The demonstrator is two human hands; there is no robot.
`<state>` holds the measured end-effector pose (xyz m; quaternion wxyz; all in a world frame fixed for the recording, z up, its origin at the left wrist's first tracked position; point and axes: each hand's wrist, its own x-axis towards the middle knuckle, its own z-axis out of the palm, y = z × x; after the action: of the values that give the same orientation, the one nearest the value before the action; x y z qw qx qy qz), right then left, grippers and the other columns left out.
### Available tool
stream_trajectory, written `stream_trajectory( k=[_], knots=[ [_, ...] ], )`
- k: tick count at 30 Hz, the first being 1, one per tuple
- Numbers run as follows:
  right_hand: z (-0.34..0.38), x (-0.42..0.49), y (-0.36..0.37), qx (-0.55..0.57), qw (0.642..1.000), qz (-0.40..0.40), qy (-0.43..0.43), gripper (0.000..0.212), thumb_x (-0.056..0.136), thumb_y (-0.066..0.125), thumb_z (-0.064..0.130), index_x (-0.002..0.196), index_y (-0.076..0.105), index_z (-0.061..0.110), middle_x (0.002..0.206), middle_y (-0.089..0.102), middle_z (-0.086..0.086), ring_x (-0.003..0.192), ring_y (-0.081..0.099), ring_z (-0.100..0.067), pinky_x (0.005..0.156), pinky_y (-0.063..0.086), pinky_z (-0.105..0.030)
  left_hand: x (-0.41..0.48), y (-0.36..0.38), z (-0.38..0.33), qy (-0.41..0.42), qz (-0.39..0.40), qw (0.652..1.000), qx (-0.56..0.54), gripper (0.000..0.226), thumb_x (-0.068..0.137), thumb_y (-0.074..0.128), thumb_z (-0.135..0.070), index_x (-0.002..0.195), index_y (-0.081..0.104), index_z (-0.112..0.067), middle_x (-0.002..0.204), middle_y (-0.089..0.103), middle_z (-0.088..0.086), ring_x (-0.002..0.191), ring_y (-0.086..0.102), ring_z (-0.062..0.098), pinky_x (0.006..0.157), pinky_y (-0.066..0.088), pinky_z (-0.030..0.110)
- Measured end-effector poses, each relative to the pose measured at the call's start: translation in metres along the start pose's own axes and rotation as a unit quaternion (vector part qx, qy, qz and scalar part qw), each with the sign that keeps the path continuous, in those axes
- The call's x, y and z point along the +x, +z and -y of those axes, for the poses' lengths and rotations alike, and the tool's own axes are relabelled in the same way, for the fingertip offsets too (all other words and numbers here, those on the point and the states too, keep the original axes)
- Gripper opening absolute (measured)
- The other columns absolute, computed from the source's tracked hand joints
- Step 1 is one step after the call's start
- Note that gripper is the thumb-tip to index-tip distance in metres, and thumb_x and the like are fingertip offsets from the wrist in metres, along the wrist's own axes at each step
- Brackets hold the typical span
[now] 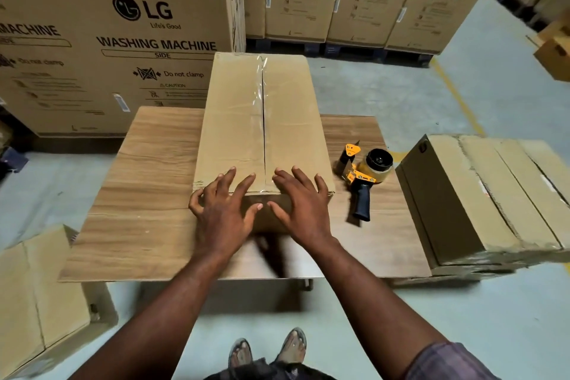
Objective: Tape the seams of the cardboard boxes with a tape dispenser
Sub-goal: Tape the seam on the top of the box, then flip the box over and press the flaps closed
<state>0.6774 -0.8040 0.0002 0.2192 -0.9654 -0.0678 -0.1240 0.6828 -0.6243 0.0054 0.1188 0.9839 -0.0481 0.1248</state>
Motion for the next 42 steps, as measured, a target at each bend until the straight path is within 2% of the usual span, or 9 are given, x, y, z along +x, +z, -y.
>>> stream_trajectory(
  k=[6, 8, 12, 18, 24, 29, 34, 38, 42],
  knots=[
    [-0.005, -0.015, -0.001, 0.018, 0.999, -0.017, 0.021, 0.071, 0.076, 0.065, -0.007, 0.139, 0.055, 0.023, 0.154, 0.048, 0.009, 0.150, 0.032, -0.016, 0.122, 0.011, -0.045, -0.007, 0.004, 0.011, 0.041, 0.001, 0.999, -0.027, 0.082, 0.073, 0.078, -0.022, 0.146, 0.045, -0.040, 0.159, 0.032, -0.004, 0.141, 0.035, 0.023, 0.108, 0.021, 0.051],
    [-0.013, -0.027, 0.000, 0.067, 0.992, -0.081, 0.074, 0.063, 0.077, 0.066, -0.005, 0.136, 0.059, 0.019, 0.152, 0.052, 0.004, 0.148, 0.036, -0.017, 0.123, 0.016, -0.041, -0.010, 0.003, 0.012, 0.036, 0.004, 0.998, -0.050, 0.078, 0.074, 0.078, -0.023, 0.144, 0.046, -0.037, 0.159, 0.033, -0.003, 0.143, 0.034, 0.023, 0.110, 0.020, 0.052],
    [-0.040, -0.035, -0.005, 0.233, 0.892, -0.242, 0.301, 0.050, 0.083, 0.078, 0.016, 0.131, 0.065, 0.013, 0.135, 0.065, -0.002, 0.129, 0.056, -0.020, 0.112, 0.043, -0.041, -0.012, -0.001, -0.018, 0.037, -0.051, 0.988, -0.143, 0.058, 0.080, 0.074, -0.022, 0.135, 0.057, -0.027, 0.153, 0.043, 0.001, 0.140, 0.039, 0.024, 0.114, 0.019, 0.053],
    [-0.100, -0.041, -0.019, 0.344, 0.805, -0.180, 0.449, 0.032, 0.088, 0.074, 0.009, 0.118, 0.071, 0.017, 0.111, 0.074, -0.003, 0.104, 0.070, -0.023, 0.096, 0.056, -0.043, -0.032, 0.012, -0.132, 0.225, 0.030, 0.883, -0.410, 0.044, 0.088, 0.062, 0.001, 0.130, 0.060, -0.013, 0.135, 0.053, 0.002, 0.127, 0.050, 0.015, 0.111, 0.037, 0.026],
    [-0.182, -0.027, -0.031, 0.318, 0.811, -0.086, 0.483, 0.030, 0.087, 0.074, 0.014, 0.117, 0.071, 0.010, 0.114, 0.073, -0.006, 0.097, 0.070, -0.019, 0.073, 0.051, -0.016, 0.000, 0.097, -0.217, 0.043, 0.259, 0.871, -0.415, 0.055, 0.084, 0.055, 0.003, 0.135, 0.056, -0.018, 0.133, 0.056, 0.002, 0.119, 0.055, 0.014, 0.104, 0.042, 0.023],
    [-0.217, -0.010, -0.022, 0.299, 0.828, 0.006, 0.474, 0.039, 0.092, 0.071, 0.014, 0.129, 0.062, 0.006, 0.128, 0.066, -0.011, 0.118, 0.062, -0.027, 0.097, 0.046, -0.032, 0.034, 0.155, -0.252, -0.087, 0.309, 0.879, -0.353, 0.044, 0.094, 0.055, -0.005, 0.137, 0.056, -0.008, 0.137, 0.058, 0.012, 0.128, 0.052, 0.028, 0.100, 0.034, 0.022],
    [-0.247, -0.002, -0.008, 0.322, 0.814, 0.068, 0.478, 0.039, 0.095, 0.066, 0.016, 0.132, 0.056, 0.010, 0.128, 0.066, -0.011, 0.116, 0.063, -0.029, 0.097, 0.049, -0.036, 0.049, 0.177, -0.277, -0.142, 0.298, 0.873, -0.358, 0.043, 0.093, 0.053, 0.000, 0.134, 0.060, -0.008, 0.129, 0.058, 0.012, 0.115, 0.059, 0.025, 0.089, 0.034, 0.014],
    [-0.264, -0.026, -0.011, 0.298, 0.800, 0.049, 0.518, 0.025, 0.097, 0.064, 0.030, 0.111, 0.058, 0.011, 0.103, 0.065, -0.007, 0.096, 0.060, -0.025, 0.074, 0.041, -0.029, 0.034, 0.186, -0.275, -0.212, 0.389, 0.774, -0.453, 0.037, 0.087, 0.059, -0.006, 0.123, 0.068, -0.009, 0.108, 0.072, 0.000, 0.091, 0.065, 0.016, 0.090, 0.053, 0.033],
    [-0.277, -0.039, -0.011, 0.334, 0.734, 0.084, 0.585, 0.059, 0.079, 0.066, 0.066, 0.098, 0.054, 0.011, 0.084, 0.057, -0.004, 0.083, 0.057, -0.027, 0.058, 0.038, -0.030, 0.020, 0.194, -0.262, -0.363, 0.373, 0.677, -0.520, 0.031, 0.097, 0.051, 0.000, 0.125, 0.063, 0.000, 0.096, 0.070, 0.007, 0.083, 0.065, 0.014, 0.078, 0.055, 0.024]
  ],
)
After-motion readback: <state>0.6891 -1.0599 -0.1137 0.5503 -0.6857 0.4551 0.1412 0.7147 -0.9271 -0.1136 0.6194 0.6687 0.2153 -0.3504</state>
